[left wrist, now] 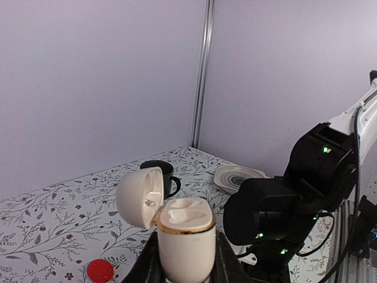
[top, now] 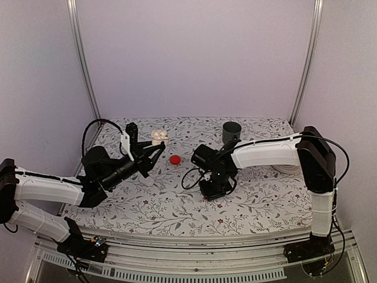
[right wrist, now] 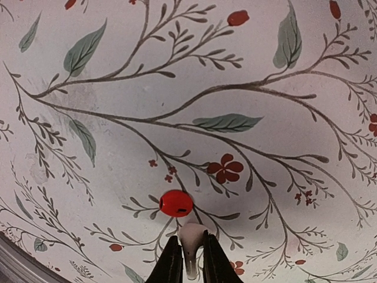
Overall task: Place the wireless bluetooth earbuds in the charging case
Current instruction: Pick up the right earbud from the center of the board.
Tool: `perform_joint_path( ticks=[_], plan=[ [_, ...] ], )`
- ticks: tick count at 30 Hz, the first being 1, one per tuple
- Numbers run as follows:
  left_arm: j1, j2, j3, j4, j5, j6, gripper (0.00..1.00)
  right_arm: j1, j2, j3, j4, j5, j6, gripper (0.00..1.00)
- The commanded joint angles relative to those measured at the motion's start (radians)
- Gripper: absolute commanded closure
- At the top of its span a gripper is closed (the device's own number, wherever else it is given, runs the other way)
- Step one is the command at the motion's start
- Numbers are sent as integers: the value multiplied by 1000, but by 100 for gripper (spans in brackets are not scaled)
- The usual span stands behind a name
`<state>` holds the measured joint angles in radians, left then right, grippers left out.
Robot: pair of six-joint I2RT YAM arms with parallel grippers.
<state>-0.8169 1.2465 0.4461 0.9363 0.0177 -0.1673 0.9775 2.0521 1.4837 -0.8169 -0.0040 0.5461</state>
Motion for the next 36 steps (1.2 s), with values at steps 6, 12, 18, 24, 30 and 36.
perform_joint_path(
  ticks=[6,12,18,24,30,36],
  plan=[
    [14,5,16,12,6,-2,100,21,23,28,-36,42,11,85],
    [14,8,18,9,8,-3,100,26,20,18,-38,39,13,90],
    [14,17,21,9,13,-7,100,18,-37,-46,31,31,38,95],
    [14,29,26,10,8,-17,100,-23,-152,-155,165,25,68,96],
    [14,74,40,15,24,-29,100,-66,-292,-236,317,44,84,96],
    [14,142,67,8,80,-41,100,-110,-424,-300,456,57,94,96]
  ],
)
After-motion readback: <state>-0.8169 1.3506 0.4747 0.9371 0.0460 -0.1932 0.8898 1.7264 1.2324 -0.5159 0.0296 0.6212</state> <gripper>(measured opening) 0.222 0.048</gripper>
